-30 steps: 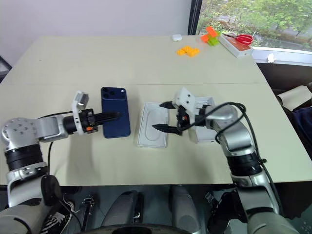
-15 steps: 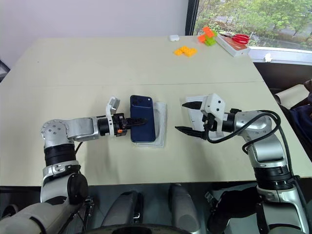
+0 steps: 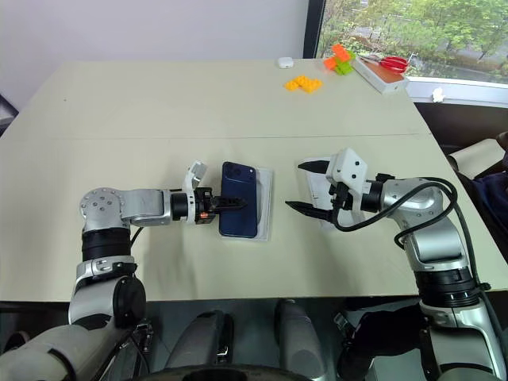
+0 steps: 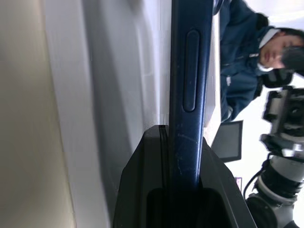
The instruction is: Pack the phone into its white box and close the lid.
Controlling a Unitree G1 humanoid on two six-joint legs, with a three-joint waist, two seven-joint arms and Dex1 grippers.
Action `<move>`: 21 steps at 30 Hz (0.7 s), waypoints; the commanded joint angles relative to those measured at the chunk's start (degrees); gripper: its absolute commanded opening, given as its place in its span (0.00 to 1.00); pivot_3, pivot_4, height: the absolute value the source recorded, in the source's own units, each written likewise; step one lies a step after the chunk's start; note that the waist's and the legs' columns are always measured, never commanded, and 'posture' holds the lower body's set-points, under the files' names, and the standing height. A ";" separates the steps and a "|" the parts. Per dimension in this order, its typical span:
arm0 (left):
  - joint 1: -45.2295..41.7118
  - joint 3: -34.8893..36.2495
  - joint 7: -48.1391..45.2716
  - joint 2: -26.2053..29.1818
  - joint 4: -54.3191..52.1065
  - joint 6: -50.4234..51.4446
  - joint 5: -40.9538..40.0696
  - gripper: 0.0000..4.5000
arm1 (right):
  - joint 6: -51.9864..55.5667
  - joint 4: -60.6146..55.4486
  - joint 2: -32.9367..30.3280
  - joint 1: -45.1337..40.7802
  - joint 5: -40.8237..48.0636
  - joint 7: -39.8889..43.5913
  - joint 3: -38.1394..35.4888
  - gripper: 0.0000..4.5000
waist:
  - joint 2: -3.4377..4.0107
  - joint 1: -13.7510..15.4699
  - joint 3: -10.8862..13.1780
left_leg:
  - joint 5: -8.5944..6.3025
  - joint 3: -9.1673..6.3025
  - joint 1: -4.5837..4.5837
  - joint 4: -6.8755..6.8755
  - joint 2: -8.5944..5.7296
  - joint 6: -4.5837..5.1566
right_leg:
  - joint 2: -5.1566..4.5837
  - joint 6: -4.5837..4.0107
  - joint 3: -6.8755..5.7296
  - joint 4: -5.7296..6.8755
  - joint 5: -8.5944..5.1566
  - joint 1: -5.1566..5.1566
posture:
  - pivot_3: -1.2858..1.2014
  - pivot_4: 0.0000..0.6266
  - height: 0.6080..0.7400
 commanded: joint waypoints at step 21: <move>-5.72 -3.08 -8.25 1.16 -0.73 0.46 4.91 0.98 | -3.68 0.82 0.39 -2.48 -0.26 -2.94 2.03 1.00 | 0.00 -0.16 0.00 | 0.00 0.00 0.08 0.00 0.05 0.00 | 0.05 0.00 0.00 0.00 0.00 0.08 | 0.52 0.24 1.00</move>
